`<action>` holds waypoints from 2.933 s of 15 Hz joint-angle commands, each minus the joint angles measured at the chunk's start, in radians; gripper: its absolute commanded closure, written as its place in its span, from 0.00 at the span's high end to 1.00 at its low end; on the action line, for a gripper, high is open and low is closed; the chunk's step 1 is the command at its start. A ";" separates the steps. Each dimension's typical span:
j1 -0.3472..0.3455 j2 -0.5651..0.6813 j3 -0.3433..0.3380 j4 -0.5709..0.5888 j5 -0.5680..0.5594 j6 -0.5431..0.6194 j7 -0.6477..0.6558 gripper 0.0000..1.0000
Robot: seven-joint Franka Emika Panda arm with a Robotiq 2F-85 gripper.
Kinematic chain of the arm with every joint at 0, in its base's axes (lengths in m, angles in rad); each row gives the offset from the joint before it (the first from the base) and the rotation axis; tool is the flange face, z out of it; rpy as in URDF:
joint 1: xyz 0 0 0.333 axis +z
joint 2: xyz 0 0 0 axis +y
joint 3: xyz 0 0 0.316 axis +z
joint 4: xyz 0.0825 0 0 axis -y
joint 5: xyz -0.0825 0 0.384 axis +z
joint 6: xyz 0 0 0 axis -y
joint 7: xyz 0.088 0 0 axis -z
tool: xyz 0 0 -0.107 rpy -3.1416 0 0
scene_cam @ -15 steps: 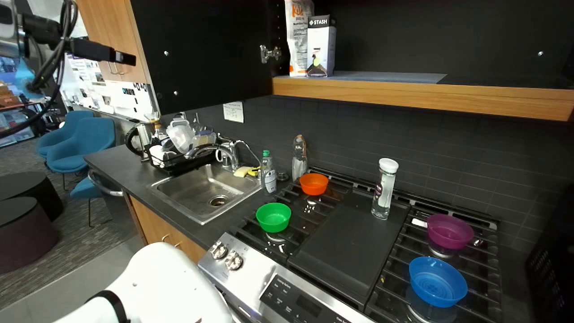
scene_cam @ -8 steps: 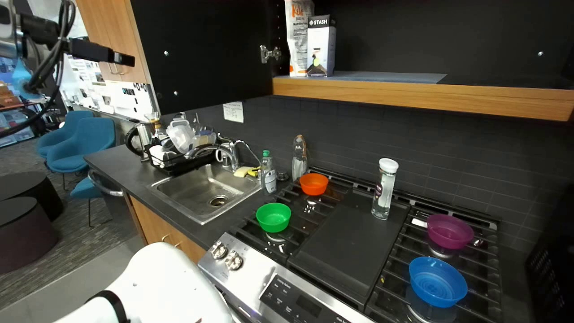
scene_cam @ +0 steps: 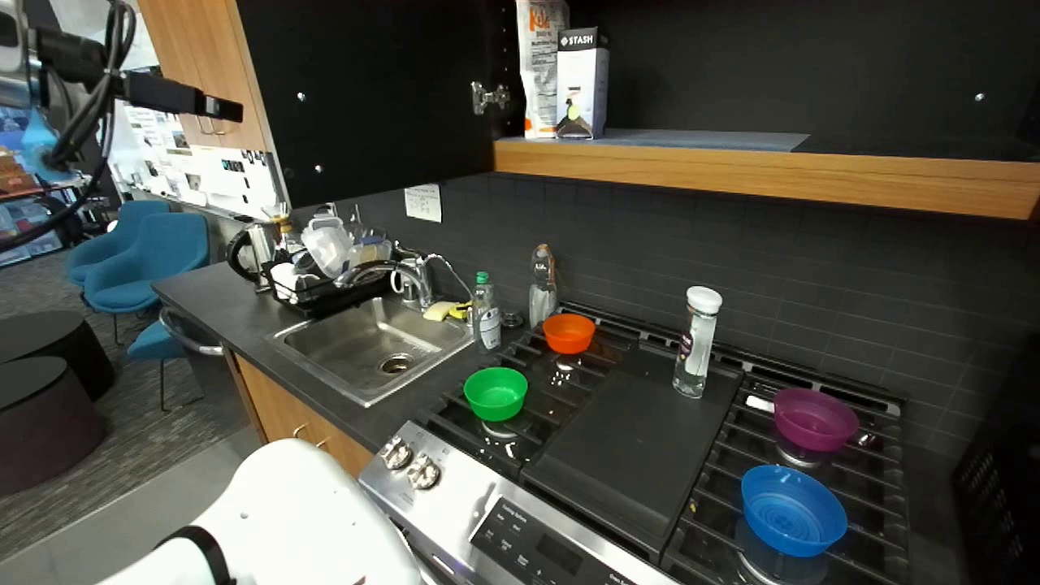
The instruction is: Close the cupboard's left door completely
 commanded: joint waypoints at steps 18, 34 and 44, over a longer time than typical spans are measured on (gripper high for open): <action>-0.118 0.059 0.004 -0.030 -0.017 0.186 0.061 0.74; -0.156 0.059 -0.031 -0.014 -0.119 0.218 0.058 1.00; -0.197 0.036 -0.073 -0.029 -0.249 0.194 0.052 1.00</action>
